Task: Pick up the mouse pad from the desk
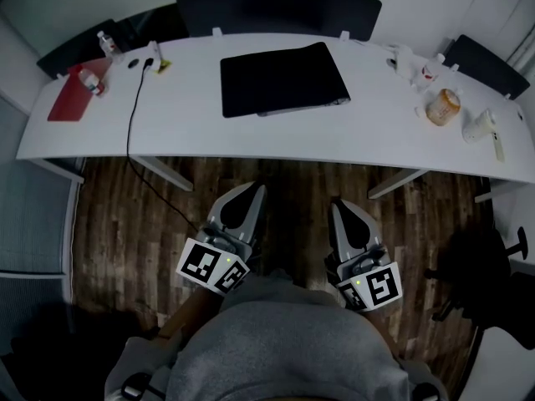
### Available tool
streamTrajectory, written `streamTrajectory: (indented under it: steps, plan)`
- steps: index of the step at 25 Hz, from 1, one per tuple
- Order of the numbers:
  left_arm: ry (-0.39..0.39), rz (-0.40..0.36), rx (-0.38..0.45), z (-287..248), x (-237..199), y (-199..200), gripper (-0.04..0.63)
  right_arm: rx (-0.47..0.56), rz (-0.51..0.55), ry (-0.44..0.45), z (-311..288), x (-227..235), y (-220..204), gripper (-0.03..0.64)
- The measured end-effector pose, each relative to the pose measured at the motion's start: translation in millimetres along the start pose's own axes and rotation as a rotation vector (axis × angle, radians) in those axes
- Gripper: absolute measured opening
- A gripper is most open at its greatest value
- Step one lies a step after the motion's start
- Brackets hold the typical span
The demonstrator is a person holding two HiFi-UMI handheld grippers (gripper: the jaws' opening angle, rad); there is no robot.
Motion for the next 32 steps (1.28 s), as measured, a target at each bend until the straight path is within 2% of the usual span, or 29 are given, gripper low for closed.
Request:
streamTrajectory:
  steps: [9,19,27,32]
  plan:
    - [0.003,0.025,0.002,-10,-19,-4,-0.002,-0.035,-0.011,0.008,-21,3,-9,0.003]
    - [0.008,0.028,-0.018,-6,-25,1,-0.002,-0.012,0.000,0.055,-36,1,-3,0.003]
    - [0.003,0.027,-0.033,-5,-40,-5,-0.002,-0.025,-0.022,0.027,-36,-4,-16,0.003]
    - [-0.022,0.035,-0.047,-20,-41,-13,-0.002,-0.035,-0.028,0.006,-37,9,-18,0.003]
Point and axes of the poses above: the fingertips, and each gripper's own axes: z backward along the fingers, x to its right, y out of its top, the point moved 10 cm from there along z, backward along the fingers, and after that the axes turned 3 degrees about z, right-handed, at the moved point
